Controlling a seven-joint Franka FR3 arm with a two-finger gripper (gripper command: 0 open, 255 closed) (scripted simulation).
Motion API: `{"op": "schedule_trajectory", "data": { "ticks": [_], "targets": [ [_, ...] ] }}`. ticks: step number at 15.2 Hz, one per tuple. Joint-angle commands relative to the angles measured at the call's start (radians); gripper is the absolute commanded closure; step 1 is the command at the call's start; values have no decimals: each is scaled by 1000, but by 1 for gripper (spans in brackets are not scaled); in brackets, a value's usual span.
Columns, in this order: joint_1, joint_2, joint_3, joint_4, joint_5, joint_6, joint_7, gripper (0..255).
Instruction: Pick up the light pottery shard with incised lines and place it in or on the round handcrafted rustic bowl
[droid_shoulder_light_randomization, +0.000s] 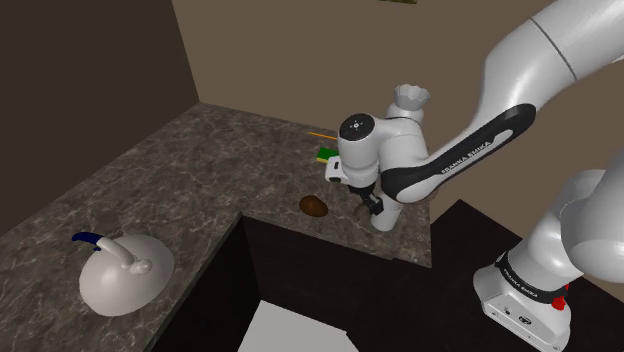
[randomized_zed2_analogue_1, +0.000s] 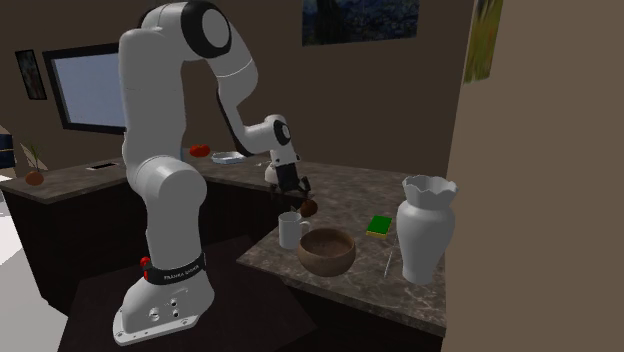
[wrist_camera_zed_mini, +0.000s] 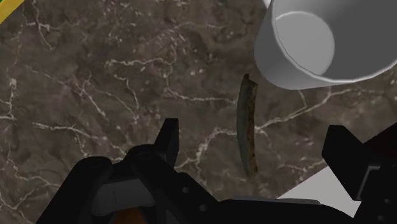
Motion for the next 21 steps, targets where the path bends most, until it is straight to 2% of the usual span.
{"op": "schedule_trajectory", "data": {
  "ticks": [1,5,13,14,21],
  "targets": [
    [-3,27,-5,-2,-26,26,13,0],
    [-13,76,-23,-14,-78,80,46,0],
    [-13,76,-23,-14,-78,80,46,0],
    [-13,76,-23,-14,-78,80,46,255],
    [-13,76,-23,-14,-78,80,46,255]
  ]
}}
